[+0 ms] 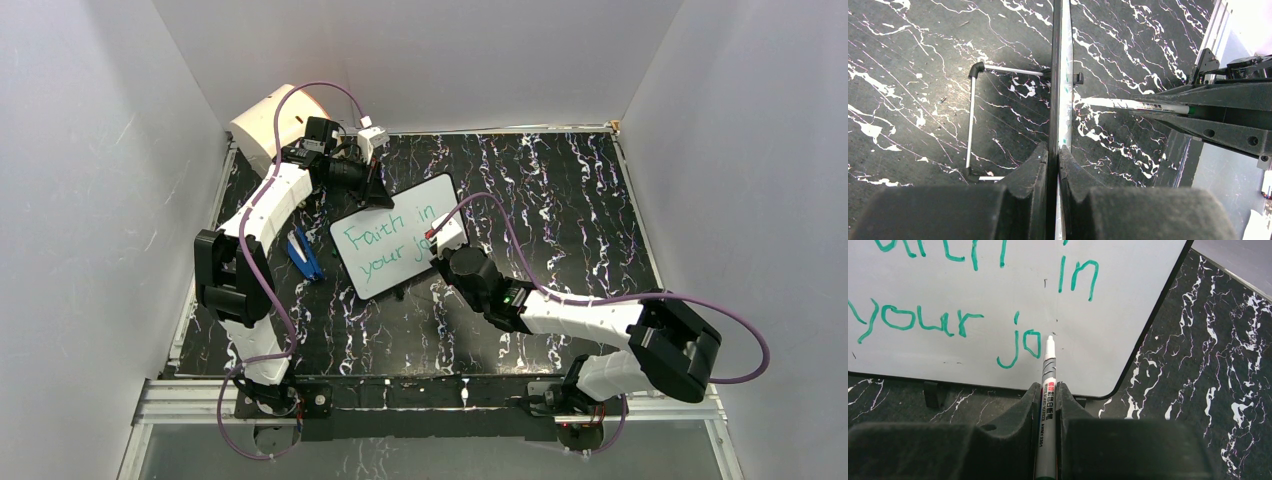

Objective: Write a sentence on the whiteboard

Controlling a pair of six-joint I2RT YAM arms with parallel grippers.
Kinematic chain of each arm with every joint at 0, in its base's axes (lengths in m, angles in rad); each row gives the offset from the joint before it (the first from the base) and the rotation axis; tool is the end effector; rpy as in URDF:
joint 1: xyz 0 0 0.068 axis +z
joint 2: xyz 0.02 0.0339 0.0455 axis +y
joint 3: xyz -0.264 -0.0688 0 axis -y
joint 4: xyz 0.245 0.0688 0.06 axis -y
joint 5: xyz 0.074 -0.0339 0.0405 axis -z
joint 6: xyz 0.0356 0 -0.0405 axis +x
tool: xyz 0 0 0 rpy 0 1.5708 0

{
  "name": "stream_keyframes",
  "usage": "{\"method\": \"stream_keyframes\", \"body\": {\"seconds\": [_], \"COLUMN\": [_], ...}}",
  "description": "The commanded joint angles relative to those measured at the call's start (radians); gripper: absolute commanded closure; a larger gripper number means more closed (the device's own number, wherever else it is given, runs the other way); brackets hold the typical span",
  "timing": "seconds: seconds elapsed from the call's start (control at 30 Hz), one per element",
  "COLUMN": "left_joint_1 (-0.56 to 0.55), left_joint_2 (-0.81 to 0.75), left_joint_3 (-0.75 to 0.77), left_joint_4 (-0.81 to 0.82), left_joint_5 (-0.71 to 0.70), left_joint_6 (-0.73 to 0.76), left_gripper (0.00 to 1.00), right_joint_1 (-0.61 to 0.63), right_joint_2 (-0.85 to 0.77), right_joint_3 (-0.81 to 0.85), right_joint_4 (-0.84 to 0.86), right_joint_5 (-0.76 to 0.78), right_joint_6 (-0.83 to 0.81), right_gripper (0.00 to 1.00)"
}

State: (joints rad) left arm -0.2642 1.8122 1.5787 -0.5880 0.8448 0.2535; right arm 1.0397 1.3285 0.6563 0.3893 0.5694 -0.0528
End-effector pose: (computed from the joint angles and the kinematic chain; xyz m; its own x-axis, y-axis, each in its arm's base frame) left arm 0.3810 -0.1306 0.3000 -0.5174 0.3124 -0.7967 0.8211 0.4436 -0.3592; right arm 0.1612 0.2365 0.2351 -0.1167 -0.2864 -0.9510 -0.4708 0.8590 -0.2010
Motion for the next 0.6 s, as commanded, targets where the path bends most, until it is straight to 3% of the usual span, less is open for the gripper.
{"method": "stream_keyframes", "body": {"seconds": [0.0, 0.57], "left_joint_1": [-0.01, -0.011], "left_joint_2": [0.027, 0.037], "left_joint_3": [-0.027, -0.025], "left_joint_4": [-0.062, -0.064], "left_joint_5": [-0.112, -0.108], "left_joint_6": [0.023, 0.021], "left_gripper": [1.0, 1.0], "right_joint_1": [-0.007, -0.011], "right_joint_2": [-0.004, 0.009], "right_joint_3": [-0.002, -0.007], "right_joint_4": [0.06, 0.096], "right_joint_5": [0.004, -0.012], "right_joint_6": [0.004, -0.016], "right_gripper": [1.0, 1.0]}}
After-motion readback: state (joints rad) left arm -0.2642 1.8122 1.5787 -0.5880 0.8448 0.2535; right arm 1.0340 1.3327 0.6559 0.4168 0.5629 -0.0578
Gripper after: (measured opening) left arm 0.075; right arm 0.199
